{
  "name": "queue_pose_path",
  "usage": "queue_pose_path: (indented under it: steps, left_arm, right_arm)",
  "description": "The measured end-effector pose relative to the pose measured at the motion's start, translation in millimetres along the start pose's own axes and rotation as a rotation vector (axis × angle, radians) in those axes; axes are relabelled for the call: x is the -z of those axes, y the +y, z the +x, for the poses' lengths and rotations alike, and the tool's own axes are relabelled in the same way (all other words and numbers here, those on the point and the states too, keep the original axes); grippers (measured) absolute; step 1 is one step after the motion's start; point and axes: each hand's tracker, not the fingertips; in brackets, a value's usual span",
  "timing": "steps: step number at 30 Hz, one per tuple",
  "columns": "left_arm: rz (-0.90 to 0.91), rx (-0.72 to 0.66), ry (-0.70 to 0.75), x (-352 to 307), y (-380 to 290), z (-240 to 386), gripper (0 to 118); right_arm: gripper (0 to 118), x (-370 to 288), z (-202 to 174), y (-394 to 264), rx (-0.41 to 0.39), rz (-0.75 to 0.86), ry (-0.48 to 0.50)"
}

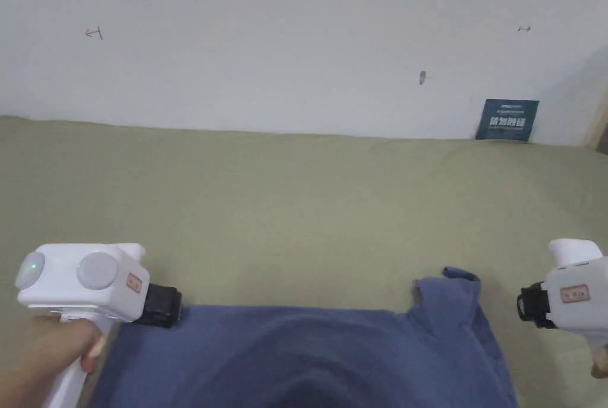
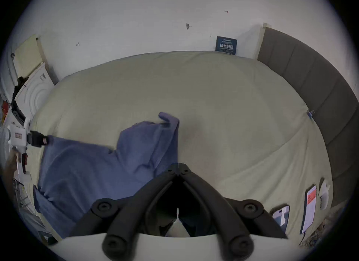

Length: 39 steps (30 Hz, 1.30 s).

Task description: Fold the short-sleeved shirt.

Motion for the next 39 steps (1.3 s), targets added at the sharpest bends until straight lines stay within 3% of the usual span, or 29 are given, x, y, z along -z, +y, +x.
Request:
queue_pose_path:
  steps: [3,4,5,6,7,9,12,17,19,21,25,30,39]
  left_arm:
    - [0.071,0.038,0.08,-5,-13,7,79]
    - [0.113,0.019,0.068,-11,-16,8,56]
    - [0.149,0.002,0.068,-14,-19,8,23]
    - [0.165,-0.002,0.035,-16,-21,7,7]
    - [0.167,-0.023,-0.041,-17,-23,7,7]
    - [0.142,-0.002,0.03,-12,-19,3,7]
    - [0.129,0.034,0.039,-7,-18,5,7]
    - [0.12,0.039,0.045,-6,-16,5,7]
    - [0.121,0.043,0.041,-7,-15,3,7]
    - [0.119,0.035,0.031,-7,-16,2,7]
    - [0.124,0.021,0.009,-14,-20,1,7]
    - [0.171,0.047,-0.022,-40,-27,2,7]
    - [0.305,0.081,-0.073,-111,-46,-7,7]
  right_arm:
    - [3,24,6,11,-0.027,-0.111,0.071]
    - [26,32,6,13,-0.033,-0.148,0.073]
    - [61,41,5,14,-0.05,-0.179,0.059]
    - [97,51,5,14,-0.062,-0.196,0.058]
    - [109,59,4,13,-0.068,-0.215,0.049]
    - [100,77,7,15,-0.062,-0.205,0.054]
    - [98,90,0,18,-0.006,-0.215,0.095]
    - [63,106,-24,19,-0.097,-0.297,-0.022]
    - [57,98,-29,21,-0.074,-0.274,0.008]
    - [0,90,-35,22,-0.033,-0.212,0.016]
    - [0,72,-39,20,-0.08,-0.199,0.035]
    - [0,28,-19,33,0.024,-0.066,0.116]
    - [0,-47,-2,25,-0.035,0.064,0.16]
